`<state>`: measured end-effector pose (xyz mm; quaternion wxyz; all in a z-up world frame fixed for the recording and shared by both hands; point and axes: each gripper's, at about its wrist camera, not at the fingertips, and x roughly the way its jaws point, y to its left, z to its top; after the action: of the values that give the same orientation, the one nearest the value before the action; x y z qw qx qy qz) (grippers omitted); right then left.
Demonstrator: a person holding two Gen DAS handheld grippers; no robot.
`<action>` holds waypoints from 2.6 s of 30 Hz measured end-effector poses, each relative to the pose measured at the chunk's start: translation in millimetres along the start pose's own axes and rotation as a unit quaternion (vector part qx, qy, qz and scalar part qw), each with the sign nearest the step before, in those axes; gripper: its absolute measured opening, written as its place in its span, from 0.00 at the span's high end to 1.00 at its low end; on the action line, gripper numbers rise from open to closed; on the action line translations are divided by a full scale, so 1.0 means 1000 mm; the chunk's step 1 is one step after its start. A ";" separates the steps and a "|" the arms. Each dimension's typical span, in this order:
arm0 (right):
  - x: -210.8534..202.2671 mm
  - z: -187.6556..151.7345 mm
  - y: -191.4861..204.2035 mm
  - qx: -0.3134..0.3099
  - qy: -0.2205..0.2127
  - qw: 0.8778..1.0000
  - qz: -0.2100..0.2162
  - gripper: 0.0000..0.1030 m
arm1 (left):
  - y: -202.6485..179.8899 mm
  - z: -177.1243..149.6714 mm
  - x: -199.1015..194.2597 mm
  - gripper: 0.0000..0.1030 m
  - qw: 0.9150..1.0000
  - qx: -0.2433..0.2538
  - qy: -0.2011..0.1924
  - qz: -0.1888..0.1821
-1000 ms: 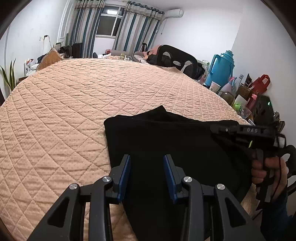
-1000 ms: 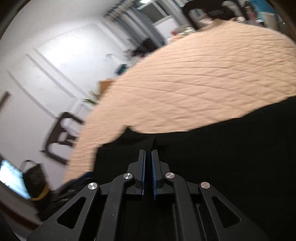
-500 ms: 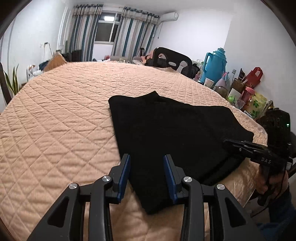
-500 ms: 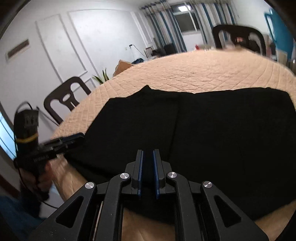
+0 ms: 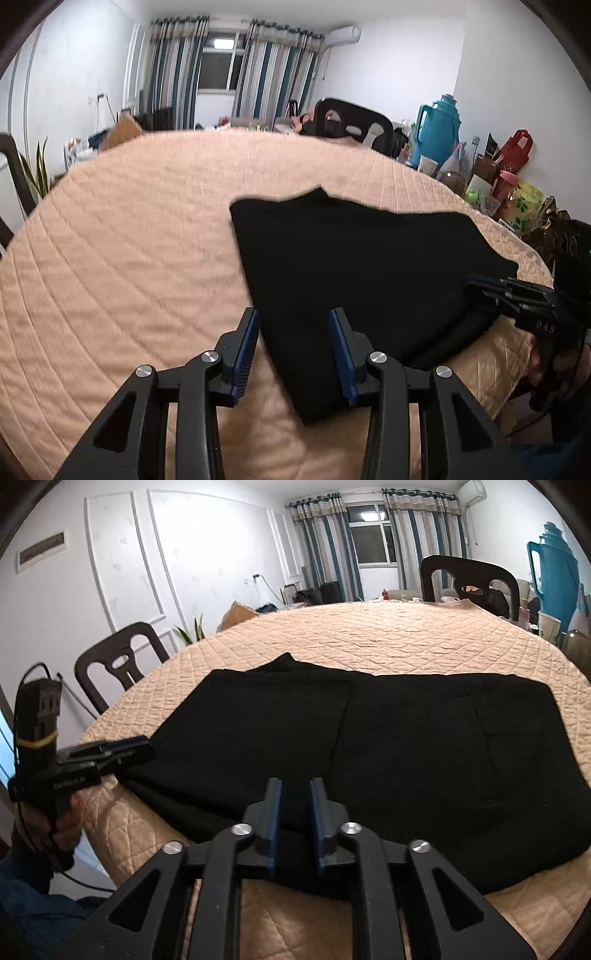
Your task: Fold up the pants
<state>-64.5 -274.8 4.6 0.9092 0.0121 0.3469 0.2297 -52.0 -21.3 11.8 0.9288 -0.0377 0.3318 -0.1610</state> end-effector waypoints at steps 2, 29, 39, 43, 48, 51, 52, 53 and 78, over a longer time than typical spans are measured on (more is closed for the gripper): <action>-0.001 0.003 0.000 0.003 -0.005 1.000 -0.001 0.78 | -0.001 0.011 0.002 0.59 1.000 0.004 -0.008 0.002; 0.089 0.080 -0.015 0.055 0.090 0.994 -0.031 0.76 | -0.001 0.080 0.094 0.59 0.996 0.014 0.080 0.028; 0.036 0.036 0.004 0.015 0.043 0.999 -0.011 0.76 | -0.017 0.045 0.053 0.59 0.997 0.020 0.064 0.037; 0.027 0.020 0.015 -0.007 0.025 1.000 -0.013 0.75 | -0.021 0.028 0.044 0.59 0.998 0.018 0.050 0.042; 0.026 0.014 0.015 -0.014 0.005 1.000 -0.019 0.74 | -0.024 0.022 0.039 0.58 0.998 0.017 0.043 0.043; 0.023 0.011 0.017 -0.020 0.001 0.999 -0.028 0.72 | -0.026 0.020 0.037 0.57 0.998 0.021 0.041 0.049; 0.022 0.009 0.017 -0.021 -0.001 0.999 -0.030 0.71 | -0.027 0.019 0.037 0.57 0.998 0.023 0.039 0.050; 0.021 0.008 0.017 -0.020 -0.002 0.999 -0.030 0.71 | -0.027 0.017 0.035 0.57 0.998 0.024 0.036 0.051; -0.009 -0.001 -0.024 0.014 -0.013 0.998 -0.062 0.70 | -0.026 0.014 0.032 0.55 0.999 0.020 0.026 0.042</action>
<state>-61.6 -300.7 4.9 0.9258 0.0064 0.3386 0.1676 -27.3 -56.3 8.1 0.9264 -0.0008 0.3535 -0.1297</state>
